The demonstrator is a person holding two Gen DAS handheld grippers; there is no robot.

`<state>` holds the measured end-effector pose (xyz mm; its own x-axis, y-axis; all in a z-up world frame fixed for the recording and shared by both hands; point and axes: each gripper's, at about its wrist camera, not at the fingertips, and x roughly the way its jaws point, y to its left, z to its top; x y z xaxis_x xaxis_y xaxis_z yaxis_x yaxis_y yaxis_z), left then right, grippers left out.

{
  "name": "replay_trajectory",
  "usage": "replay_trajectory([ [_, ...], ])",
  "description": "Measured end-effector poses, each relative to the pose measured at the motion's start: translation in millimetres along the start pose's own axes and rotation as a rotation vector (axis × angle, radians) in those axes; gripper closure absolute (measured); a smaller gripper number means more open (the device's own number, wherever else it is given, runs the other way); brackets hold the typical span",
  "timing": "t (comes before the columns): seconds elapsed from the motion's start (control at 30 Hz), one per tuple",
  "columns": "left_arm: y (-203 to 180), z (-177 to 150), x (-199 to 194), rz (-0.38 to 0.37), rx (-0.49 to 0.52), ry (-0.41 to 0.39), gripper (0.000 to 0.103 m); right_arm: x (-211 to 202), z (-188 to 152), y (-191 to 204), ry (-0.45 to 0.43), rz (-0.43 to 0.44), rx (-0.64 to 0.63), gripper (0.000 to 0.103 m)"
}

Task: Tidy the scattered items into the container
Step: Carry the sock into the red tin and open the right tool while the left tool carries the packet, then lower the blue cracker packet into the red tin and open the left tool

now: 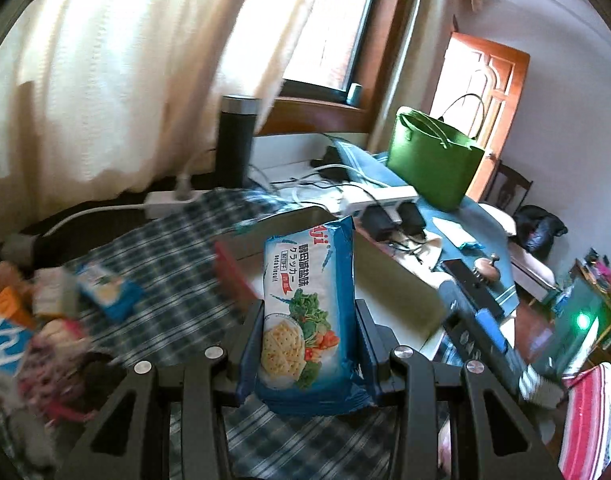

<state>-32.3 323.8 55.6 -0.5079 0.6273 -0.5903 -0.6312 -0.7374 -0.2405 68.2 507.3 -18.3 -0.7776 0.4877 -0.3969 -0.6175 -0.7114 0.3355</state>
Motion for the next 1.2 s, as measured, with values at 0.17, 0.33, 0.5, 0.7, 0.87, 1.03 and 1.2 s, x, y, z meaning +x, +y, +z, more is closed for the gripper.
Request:
replay_trajectory([
  [0.17, -7.7, 11.8, 30.9, -0.016, -0.003, 0.026, 0.055, 3.7, -0.6, 3.3, 0.020, 0.005, -0.020, 0.024],
  [0.33, -0.7, 14.6, 36.6, 0.019, -0.031, 0.001, 0.019, 5.5, -2.3, 3.3, 0.032, 0.012, -0.015, 0.024],
  [0.5, 9.3, 15.5, 29.8, 0.009, -0.061, 0.001, 0.019, 4.4, -2.9, 4.8, 0.027, 0.012, -0.018, 0.024],
  [0.7, 21.8, 7.4, 9.2, 0.046, -0.087, 0.010, 0.019, 1.4, -3.0, 5.7, 0.011, 0.020, -0.022, 0.024],
  [0.87, 41.2, -4.4, -20.9, 0.092, -0.104, 0.001, 0.019, -1.8, -3.4, 8.8, -0.006, 0.028, -0.037, 0.024],
  [1.03, 71.5, -18.1, -58.5, 0.140, -0.145, -0.028, 0.019, -4.4, -3.0, 12.3, -0.023, 0.027, -0.052, 0.024],
  [1.2, 114.2, -34.8, -102.3, 0.218, -0.192, -0.060, 0.019, -10.6, -2.7, 27.9, -0.011, 0.078, -0.126, 0.024],
])
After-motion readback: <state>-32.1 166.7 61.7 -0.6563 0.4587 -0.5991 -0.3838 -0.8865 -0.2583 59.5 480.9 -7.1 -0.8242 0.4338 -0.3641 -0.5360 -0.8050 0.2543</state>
